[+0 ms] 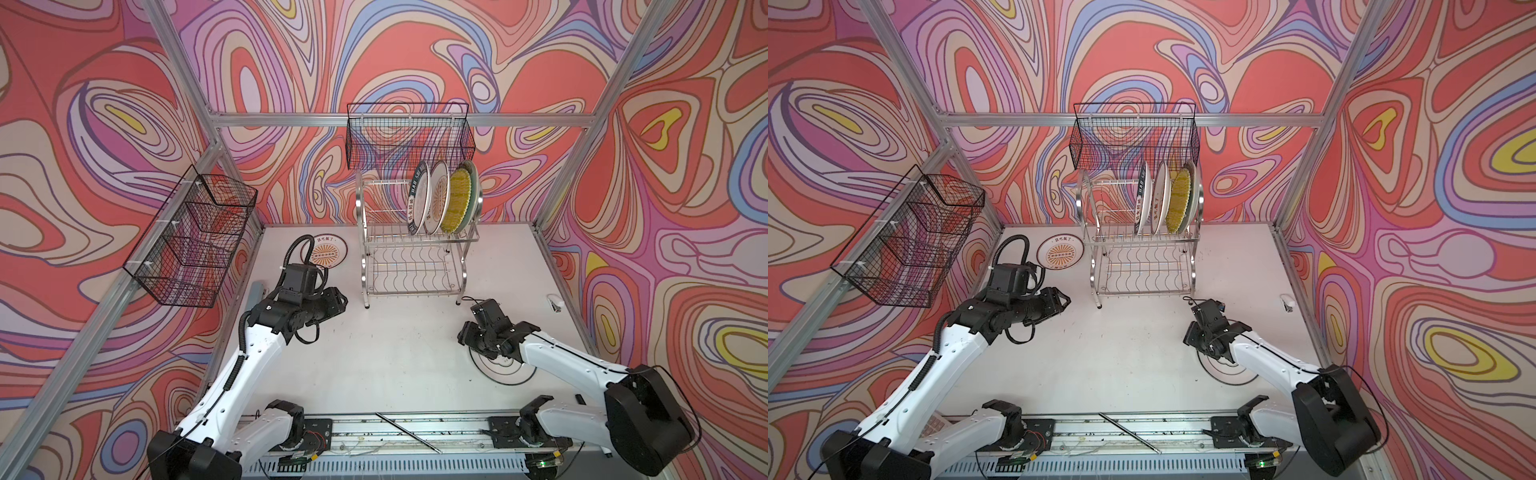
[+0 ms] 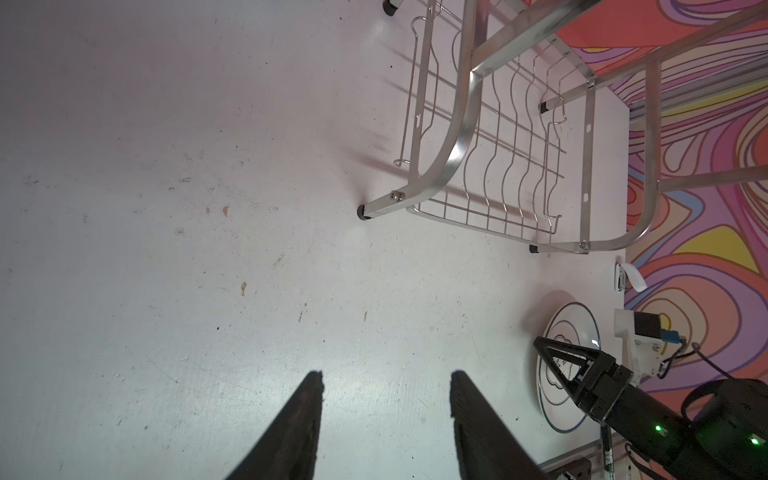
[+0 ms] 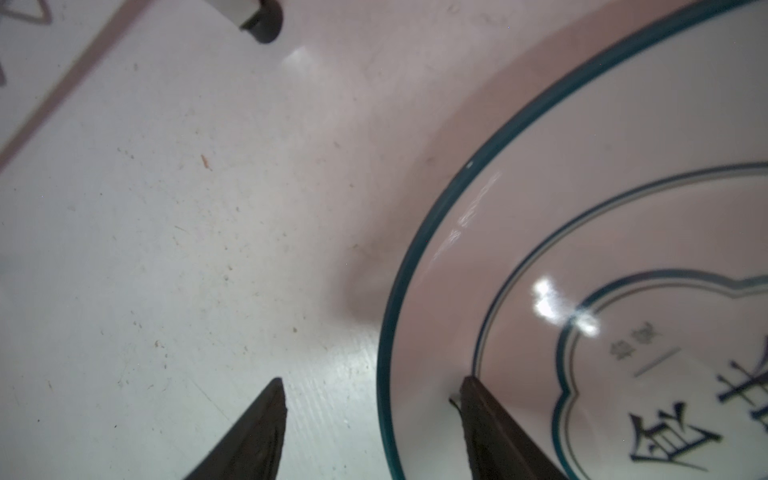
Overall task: Load the plates into the dish rack
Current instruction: 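Push the teal-rimmed white plate with the right gripper toward the table center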
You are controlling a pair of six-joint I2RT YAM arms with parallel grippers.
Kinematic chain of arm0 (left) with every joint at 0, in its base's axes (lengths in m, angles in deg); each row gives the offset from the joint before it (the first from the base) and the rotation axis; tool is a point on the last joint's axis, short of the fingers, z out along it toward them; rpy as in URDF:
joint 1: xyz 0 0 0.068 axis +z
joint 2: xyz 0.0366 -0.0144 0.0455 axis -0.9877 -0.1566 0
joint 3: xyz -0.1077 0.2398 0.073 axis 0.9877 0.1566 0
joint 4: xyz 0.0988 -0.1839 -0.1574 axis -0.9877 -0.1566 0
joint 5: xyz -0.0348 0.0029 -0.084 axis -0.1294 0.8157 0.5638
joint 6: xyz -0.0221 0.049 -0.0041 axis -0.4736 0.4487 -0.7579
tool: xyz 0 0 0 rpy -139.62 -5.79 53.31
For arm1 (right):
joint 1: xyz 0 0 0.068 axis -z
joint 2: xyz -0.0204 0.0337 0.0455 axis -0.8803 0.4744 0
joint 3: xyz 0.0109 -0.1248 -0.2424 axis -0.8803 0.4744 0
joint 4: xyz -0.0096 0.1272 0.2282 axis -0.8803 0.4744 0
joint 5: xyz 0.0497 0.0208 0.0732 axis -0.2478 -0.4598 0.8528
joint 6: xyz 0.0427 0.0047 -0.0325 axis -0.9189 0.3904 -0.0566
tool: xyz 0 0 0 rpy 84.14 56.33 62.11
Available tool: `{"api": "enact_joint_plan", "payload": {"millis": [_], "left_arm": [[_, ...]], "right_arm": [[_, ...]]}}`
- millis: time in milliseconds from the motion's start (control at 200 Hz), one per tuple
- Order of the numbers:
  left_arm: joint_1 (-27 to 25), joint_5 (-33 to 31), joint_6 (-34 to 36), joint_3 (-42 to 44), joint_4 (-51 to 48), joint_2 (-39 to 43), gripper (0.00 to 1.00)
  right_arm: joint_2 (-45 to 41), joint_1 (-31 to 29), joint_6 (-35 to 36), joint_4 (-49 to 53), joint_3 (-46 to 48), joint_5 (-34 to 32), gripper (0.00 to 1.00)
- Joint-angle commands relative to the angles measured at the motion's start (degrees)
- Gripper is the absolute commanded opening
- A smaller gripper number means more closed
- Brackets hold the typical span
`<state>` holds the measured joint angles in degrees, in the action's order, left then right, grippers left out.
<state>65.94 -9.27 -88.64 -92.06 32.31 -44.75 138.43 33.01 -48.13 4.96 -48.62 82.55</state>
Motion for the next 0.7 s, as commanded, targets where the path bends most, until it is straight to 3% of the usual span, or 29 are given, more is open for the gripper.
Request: {"api": "enact_joint_plan", "payload": {"millis": [0, 386, 696], "left_arm": [[-0.3, 0.2, 0.7, -2.0, -2.1, 1.3, 0.53], [-0.3, -0.1, 1.2, -1.6, -3.0, 2.1, 0.53], [-0.3, -0.9, 1.7, -1.5, -3.9, 2.7, 0.53]], "right_arm": [[3.0, -3.8, -3.1, -3.1, -2.1, -1.2, 0.68], [17.5, -17.7, -8.3, -11.5, -12.5, -2.5, 0.67], [28.2, -23.4, -7.5, -14.5, -24.7, 0.6, 0.67]]}}
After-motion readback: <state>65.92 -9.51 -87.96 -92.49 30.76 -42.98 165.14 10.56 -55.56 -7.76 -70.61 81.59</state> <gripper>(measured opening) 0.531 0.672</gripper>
